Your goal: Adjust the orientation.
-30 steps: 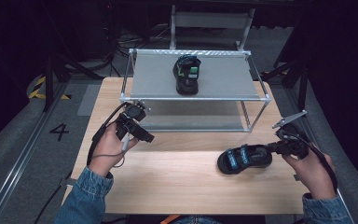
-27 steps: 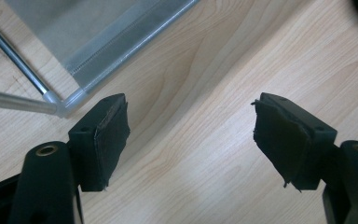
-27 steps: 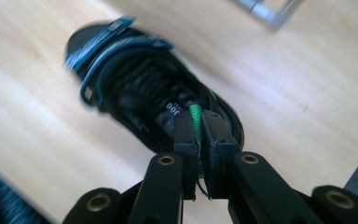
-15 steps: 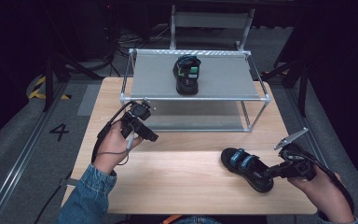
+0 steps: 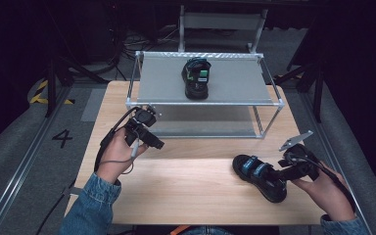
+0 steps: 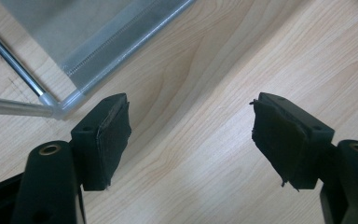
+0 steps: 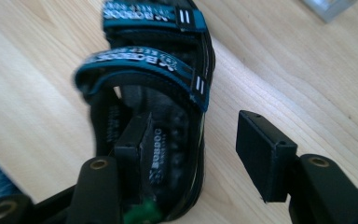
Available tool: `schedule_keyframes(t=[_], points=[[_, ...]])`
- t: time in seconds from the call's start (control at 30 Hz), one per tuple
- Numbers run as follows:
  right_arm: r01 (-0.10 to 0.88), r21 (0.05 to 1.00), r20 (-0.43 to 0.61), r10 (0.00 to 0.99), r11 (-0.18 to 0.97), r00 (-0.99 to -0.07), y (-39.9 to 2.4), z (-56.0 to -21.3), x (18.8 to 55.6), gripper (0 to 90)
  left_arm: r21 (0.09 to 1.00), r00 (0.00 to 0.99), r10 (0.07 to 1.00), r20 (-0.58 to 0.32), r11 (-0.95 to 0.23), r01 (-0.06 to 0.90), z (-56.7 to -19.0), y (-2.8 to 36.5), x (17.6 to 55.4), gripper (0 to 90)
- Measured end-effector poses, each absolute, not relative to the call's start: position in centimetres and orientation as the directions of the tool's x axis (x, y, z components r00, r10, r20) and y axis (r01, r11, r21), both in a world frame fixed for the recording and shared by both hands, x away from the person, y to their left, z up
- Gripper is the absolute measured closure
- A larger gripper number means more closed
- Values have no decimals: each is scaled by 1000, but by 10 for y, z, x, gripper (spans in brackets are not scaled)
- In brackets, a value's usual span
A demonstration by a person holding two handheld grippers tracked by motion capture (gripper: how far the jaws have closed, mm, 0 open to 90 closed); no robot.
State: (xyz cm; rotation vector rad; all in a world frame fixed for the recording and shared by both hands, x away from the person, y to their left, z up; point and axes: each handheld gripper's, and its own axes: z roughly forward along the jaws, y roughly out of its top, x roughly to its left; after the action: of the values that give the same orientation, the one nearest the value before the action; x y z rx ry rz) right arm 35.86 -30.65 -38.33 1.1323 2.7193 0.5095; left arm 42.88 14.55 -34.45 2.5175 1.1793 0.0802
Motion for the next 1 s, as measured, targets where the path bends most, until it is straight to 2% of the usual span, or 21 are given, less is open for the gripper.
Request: schedule_keyframes(t=[0.13, 0.2, 0.27, 0.43, 0.5, 0.6, 0.67, 0.73, 0.8, 0.9, 1.0], points=[[647, 363, -11, 697, 671, -717, -297, -397, 368, 538, 337, 646, 756, -104, -585, 738, -348, 147, 429, 278], [649, 356, -14, 699, 672, -715, -294, -400, 372, 687, 332, 645, 757, -107, -584, 740, -348, 147, 429, 277], [655, 365, -8, 706, 662, -709, -292, -399, 372, 734, 338, 649, 754, -100, -588, 735, -347, 148, 428, 276], [729, 396, 17, 789, 558, -614, -297, -398, 380, 774, 336, 650, 753, -99, -590, 735, -347, 147, 428, 276], [740, 407, 14, 807, 535, -591, -299, -398, 383, 774, 334, 652, 752, -98, -592, 734, -348, 147, 428, 276], [790, 420, 21, 865, 447, -501, -308, -401, 392, 748, 332, 651, 752, -101, -591, 735, -348, 147, 428, 277], [794, 419, 29, 868, 440, -496, -309, -402, 393, 726, 332, 653, 751, -98, -593, 733, -348, 147, 428, 276], [801, 426, 72, 867, 419, -492, -313, -401, 392, 621, 334, 652, 752, -97, -592, 733, -348, 147, 428, 276], [796, 454, 83, 871, 400, -485, -316, -394, 386, 563, 332, 652, 752, -97, -593, 733, -348, 148, 428, 276], [769, 476, 79, 850, 426, -520, -315, -379, 373, 515, 334, 652, 751, -98, -593, 733, -348, 148, 428, 276], [740, 477, 62, 821, 475, -567, -312, -370, 362, 505, 334, 652, 751, -102, -592, 734, -349, 147, 428, 276]])
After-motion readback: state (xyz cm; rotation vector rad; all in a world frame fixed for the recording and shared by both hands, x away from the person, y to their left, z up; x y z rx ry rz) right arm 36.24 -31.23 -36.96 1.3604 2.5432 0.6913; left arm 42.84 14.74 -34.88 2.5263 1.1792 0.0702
